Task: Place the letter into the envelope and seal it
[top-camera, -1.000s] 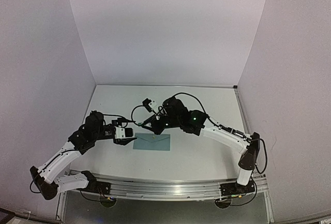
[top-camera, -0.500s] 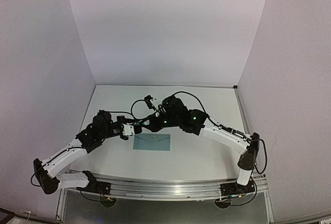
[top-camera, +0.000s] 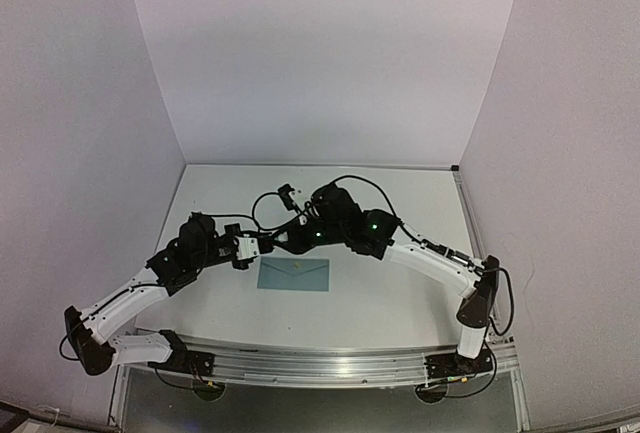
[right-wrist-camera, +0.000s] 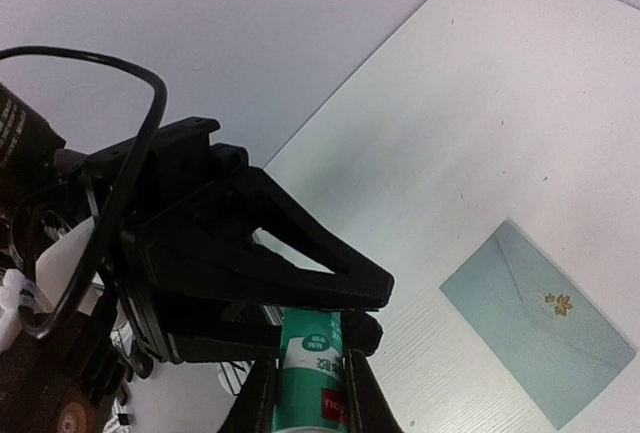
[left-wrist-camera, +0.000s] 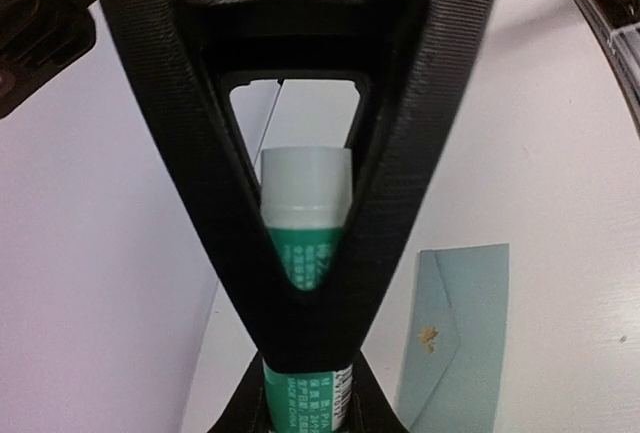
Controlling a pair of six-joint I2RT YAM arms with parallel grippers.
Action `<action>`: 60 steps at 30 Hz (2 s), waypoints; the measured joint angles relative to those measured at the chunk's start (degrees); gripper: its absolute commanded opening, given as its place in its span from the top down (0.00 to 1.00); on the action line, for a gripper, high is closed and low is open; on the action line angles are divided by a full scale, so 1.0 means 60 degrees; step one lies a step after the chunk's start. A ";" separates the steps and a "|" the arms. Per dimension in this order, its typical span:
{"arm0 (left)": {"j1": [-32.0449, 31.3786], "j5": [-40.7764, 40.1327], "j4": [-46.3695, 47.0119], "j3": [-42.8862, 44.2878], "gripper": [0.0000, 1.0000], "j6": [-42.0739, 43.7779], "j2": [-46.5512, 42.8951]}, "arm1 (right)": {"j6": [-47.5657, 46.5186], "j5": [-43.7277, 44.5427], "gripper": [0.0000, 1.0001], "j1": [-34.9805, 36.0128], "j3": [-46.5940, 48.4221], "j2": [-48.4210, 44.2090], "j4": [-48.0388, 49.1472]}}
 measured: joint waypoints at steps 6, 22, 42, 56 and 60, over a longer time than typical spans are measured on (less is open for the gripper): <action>0.0213 0.0109 -0.0027 0.0112 1.00 -0.2933 0.0157 | 0.0349 -0.0111 0.11 -0.0433 0.0178 0.0018 -0.0079; 0.0608 0.0876 0.5736 -0.3141 1.00 -1.0613 0.0105 | 0.1271 0.4143 0.15 -0.3560 0.0098 -0.0923 -0.4625; 0.0605 0.0774 0.7154 -0.3980 1.00 -1.0563 0.0084 | 0.0335 0.3874 0.46 -0.5025 0.1027 0.4292 -0.6767; 0.0605 0.0770 0.7154 -0.4018 1.00 -1.0407 0.0080 | 0.0193 0.3062 0.71 -0.5158 0.1027 0.4909 -0.6459; 0.0605 0.0770 0.7151 -0.4018 1.00 -1.0334 0.0084 | 0.0177 0.3029 0.77 -0.5158 0.1027 0.4918 -0.6407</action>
